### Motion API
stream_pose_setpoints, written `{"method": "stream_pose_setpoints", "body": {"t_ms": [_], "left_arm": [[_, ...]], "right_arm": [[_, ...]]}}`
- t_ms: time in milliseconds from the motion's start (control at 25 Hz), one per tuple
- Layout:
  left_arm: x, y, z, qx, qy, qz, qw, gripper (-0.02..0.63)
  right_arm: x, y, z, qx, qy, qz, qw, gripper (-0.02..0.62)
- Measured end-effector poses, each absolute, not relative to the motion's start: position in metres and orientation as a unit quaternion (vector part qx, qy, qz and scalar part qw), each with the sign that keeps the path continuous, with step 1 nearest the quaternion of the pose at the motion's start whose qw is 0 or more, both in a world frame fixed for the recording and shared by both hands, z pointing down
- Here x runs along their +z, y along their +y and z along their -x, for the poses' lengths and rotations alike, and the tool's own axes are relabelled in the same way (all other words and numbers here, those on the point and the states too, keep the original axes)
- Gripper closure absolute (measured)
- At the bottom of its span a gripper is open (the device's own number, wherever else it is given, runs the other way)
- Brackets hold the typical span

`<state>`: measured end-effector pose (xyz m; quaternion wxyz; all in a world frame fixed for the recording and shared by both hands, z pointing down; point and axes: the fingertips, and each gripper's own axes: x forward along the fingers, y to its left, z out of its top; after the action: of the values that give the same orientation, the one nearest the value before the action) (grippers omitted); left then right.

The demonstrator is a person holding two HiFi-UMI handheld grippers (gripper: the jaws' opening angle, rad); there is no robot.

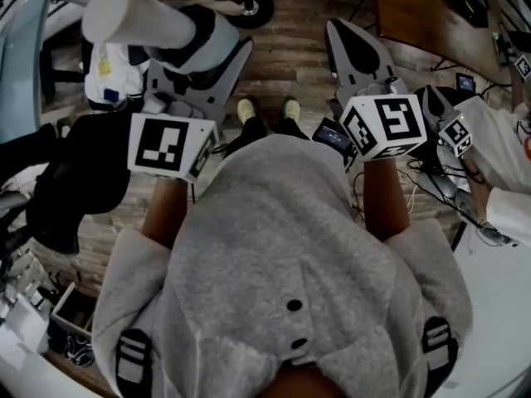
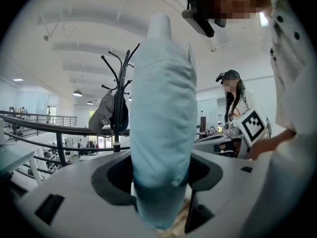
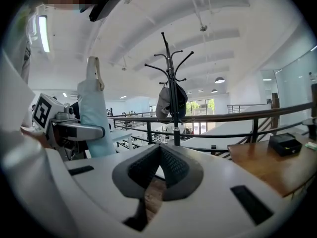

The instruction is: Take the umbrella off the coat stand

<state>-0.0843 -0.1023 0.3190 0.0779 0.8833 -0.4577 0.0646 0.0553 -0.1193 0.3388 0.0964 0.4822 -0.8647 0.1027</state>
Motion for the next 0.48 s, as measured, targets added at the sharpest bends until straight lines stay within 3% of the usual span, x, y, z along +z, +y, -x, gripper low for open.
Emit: {"method": "stream_pose_setpoints", "body": {"t_ms": [480], "left_arm": [[0.316,-0.088,0.035,0.076,-0.447,-0.887,0.085,0.318]], "right_arm": [[0.335,-0.105,-0.099,0.092,-0.863,-0.488,0.094,0.586]]}}
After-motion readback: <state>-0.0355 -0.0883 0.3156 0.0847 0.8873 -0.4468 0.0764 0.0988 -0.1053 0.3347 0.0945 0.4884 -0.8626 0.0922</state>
